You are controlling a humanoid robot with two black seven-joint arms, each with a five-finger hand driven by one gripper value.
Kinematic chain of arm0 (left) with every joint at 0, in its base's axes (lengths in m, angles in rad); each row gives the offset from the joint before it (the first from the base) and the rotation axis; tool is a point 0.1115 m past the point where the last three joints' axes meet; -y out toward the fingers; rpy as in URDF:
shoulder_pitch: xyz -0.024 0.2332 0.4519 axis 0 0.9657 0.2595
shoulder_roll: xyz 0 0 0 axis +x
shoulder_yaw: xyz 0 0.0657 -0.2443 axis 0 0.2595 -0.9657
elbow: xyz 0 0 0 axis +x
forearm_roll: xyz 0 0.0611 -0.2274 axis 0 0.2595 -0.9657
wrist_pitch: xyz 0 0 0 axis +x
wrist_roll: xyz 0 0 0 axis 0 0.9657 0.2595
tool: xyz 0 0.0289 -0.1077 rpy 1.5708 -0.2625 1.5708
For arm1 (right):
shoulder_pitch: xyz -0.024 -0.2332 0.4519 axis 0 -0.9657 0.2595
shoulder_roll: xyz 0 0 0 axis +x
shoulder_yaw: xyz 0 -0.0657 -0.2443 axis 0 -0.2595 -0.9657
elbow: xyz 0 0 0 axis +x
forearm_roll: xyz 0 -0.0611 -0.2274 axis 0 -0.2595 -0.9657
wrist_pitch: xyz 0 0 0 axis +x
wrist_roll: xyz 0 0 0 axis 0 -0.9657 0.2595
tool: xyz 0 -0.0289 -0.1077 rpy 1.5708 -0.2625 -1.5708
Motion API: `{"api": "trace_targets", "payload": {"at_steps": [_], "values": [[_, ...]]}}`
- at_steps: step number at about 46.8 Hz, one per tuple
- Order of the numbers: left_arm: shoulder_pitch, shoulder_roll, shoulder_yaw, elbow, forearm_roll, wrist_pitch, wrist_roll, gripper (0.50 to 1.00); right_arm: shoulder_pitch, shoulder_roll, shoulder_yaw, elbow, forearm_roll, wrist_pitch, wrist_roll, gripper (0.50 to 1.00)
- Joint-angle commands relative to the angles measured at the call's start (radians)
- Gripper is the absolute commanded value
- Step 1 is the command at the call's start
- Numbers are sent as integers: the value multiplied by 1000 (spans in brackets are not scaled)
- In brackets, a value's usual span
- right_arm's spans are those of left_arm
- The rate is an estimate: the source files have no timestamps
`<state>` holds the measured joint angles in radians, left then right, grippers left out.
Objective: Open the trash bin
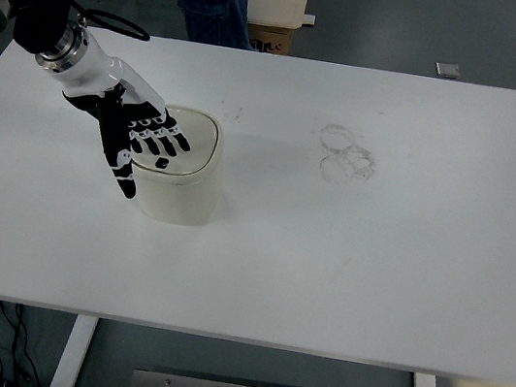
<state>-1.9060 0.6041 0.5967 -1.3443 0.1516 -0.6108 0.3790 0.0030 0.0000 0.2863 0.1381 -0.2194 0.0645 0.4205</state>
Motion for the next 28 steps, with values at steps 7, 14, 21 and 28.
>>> {"api": "trace_targets", "payload": {"at_steps": [7,14,21,28], "values": [[9,-9,0,0,0,0,0,1000,0,0,1,0,0,0,0,991],[-4,-7,-6,5,-1,0,0,1000,0,0,1,0,0,0,0,991],[-76,8,-58,20,-1,0,0,1000,0,0,1,0,0,0,0,991],[-103,40,-72,37,-1,0,0,1000,0,0,1,0,0,0,0,991]]}}
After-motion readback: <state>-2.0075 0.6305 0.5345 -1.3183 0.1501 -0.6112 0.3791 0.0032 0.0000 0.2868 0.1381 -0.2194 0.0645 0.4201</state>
